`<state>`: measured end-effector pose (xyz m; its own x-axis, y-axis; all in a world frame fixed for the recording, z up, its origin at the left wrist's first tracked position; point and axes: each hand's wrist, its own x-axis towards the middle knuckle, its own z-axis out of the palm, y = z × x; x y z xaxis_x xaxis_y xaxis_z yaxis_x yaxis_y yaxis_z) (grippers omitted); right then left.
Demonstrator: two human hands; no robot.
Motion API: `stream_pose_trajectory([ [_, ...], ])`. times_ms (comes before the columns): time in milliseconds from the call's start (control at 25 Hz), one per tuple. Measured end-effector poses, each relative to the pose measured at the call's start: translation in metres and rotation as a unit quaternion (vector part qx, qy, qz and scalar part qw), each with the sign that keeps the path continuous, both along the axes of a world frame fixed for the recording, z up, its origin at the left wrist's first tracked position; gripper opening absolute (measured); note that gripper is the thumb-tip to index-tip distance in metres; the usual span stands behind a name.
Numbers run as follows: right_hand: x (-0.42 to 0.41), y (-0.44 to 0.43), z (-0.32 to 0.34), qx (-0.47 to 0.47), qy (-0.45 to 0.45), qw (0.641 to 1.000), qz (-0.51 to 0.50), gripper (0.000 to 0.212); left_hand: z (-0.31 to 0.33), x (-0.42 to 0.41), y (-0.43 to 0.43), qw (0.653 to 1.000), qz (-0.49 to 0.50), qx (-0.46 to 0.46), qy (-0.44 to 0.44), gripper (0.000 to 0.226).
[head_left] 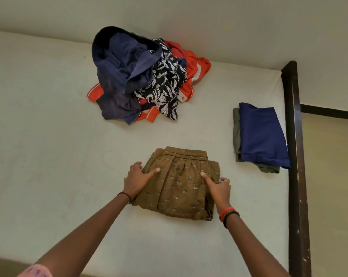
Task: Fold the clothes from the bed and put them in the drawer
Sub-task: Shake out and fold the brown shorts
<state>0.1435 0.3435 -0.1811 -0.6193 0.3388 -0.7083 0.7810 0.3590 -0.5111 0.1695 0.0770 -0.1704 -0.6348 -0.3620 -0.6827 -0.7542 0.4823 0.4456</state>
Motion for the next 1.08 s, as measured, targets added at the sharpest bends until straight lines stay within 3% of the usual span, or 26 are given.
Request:
stream_pose_trajectory([
  [120, 0.010, -0.005, -0.003, -0.087, -0.039, 0.994, -0.052, 0.097, -0.001, 0.008, 0.008, 0.996, 0.000, 0.065, -0.053, 0.101],
  [240, 0.008, -0.003, 0.000, -0.150, -0.062, 0.985, -0.053, 0.075, 0.000, 0.002, 0.019, 0.989, 0.000, 0.143, -0.034, 0.065],
  [360, 0.006, 0.005, 0.003, -0.228, -0.054, 0.972, -0.030, 0.048, -0.002, -0.001, 0.022, 0.988, -0.012, 0.152, -0.011, 0.058],
  [480, 0.008, 0.009, 0.001, -0.234, -0.038, 0.971, 0.009, 0.062, 0.000, 0.001, 0.023, 0.989, -0.019, 0.149, -0.003, 0.073],
  [680, 0.018, 0.025, 0.017, -0.226, -0.013, 0.974, 0.006, 0.057, 0.020, 0.001, 0.043, 0.983, -0.032, 0.181, 0.013, 0.052],
  [1080, 0.045, 0.166, 0.067, -0.139, 0.015, 0.988, -0.064, 0.052, 0.050, 0.000, 0.176, 0.964, -0.128, 0.231, 0.026, 0.045],
])
